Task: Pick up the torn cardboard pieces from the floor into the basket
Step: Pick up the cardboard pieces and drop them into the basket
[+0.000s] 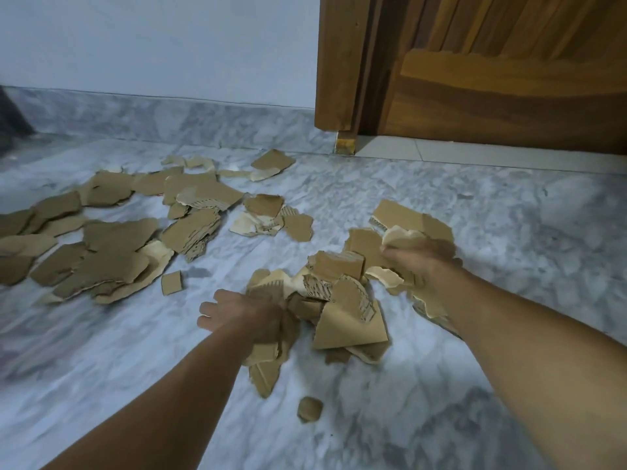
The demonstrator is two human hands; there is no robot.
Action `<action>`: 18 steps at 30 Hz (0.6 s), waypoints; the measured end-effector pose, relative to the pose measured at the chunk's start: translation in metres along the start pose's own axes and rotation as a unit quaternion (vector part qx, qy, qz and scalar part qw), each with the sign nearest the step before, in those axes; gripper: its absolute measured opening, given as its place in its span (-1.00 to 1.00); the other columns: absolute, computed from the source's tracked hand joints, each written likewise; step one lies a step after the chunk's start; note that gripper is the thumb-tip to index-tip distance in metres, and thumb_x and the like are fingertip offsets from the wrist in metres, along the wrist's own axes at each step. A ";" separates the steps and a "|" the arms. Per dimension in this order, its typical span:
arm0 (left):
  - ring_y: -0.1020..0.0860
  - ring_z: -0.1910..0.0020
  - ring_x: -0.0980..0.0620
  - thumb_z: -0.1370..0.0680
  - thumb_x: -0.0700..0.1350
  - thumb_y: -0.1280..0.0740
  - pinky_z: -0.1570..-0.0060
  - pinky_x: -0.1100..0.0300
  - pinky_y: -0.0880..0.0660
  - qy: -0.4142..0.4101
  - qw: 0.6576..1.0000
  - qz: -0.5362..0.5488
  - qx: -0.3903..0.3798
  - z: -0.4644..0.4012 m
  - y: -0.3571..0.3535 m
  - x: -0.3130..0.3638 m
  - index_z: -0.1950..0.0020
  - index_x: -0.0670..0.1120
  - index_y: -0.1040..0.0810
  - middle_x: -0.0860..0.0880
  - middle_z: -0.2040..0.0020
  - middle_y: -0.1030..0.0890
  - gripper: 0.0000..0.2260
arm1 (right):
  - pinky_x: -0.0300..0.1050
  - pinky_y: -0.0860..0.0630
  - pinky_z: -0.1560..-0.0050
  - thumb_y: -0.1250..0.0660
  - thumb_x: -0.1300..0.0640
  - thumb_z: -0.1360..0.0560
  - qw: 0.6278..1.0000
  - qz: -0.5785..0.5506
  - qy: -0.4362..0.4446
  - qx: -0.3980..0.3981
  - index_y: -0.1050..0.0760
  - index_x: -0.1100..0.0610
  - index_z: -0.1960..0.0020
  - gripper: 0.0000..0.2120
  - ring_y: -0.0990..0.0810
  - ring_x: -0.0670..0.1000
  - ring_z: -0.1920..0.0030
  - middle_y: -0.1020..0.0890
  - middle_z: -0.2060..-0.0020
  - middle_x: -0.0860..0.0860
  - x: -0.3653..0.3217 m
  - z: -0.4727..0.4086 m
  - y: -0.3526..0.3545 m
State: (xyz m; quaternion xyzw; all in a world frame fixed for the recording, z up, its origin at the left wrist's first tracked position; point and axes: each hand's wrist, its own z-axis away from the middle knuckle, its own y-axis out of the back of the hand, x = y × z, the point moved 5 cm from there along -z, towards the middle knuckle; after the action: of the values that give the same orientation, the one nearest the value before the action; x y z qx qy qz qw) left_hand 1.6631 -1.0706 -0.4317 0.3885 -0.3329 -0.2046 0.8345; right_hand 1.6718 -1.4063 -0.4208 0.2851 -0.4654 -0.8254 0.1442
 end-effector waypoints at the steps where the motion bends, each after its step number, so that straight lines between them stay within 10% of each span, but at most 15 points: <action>1: -0.29 -0.29 -0.15 -0.44 0.10 -0.41 -0.32 0.03 -0.31 -0.002 0.999 -0.031 0.014 0.002 -0.001 0.003 -0.29 -0.14 -0.29 -0.17 -0.27 -0.30 -0.44 | 0.15 -0.28 -0.42 -0.45 -0.47 -0.10 1.000 0.020 -0.003 0.000 -0.17 0.06 -0.51 0.16 -0.24 0.29 -0.45 -0.19 -0.49 0.24 -0.003 0.001 -0.002; 3: -0.29 -0.29 -0.13 -0.45 0.11 -0.39 -0.31 0.09 -0.29 -0.037 0.996 -0.077 0.023 0.005 -0.005 0.007 -0.27 -0.14 -0.29 -0.15 -0.24 -0.29 -0.46 | 0.16 -0.19 -0.46 -0.52 -0.37 -0.19 0.997 0.067 0.003 -0.022 -0.07 0.09 -0.56 0.15 -0.13 0.30 -0.50 -0.13 -0.53 0.24 -0.014 0.008 -0.007; 7: -0.32 -0.28 -0.21 -0.47 0.07 -0.36 -0.29 -0.02 -0.38 -0.082 0.996 -0.045 -0.004 0.006 -0.012 0.003 -0.31 -0.20 -0.26 -0.20 -0.28 -0.26 -0.44 | 0.13 -0.35 -0.37 -0.61 -0.36 0.25 0.993 0.086 0.020 -0.083 -0.29 0.02 -0.44 0.33 -0.31 0.27 -0.39 -0.34 -0.45 0.18 -0.030 0.002 -0.028; 18: -0.50 0.12 -0.13 -0.38 -0.15 -0.53 0.07 0.06 -0.55 -0.003 0.993 0.094 -0.075 0.023 0.017 -0.017 -0.09 -0.20 -0.47 -0.16 0.06 -0.54 -0.62 | -0.10 -0.57 -0.01 -0.54 0.11 -0.35 0.981 -0.112 0.119 -0.109 -0.54 0.12 -0.20 -0.56 -0.60 0.09 -0.07 -0.64 -0.09 0.07 -0.044 0.019 -0.006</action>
State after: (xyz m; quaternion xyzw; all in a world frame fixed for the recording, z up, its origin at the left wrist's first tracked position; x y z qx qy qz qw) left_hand 1.6363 -1.0612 -0.4143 0.2910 -0.3542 -0.1509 0.8759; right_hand 1.6955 -1.3678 -0.4028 0.4139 -0.3173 -0.8424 0.1358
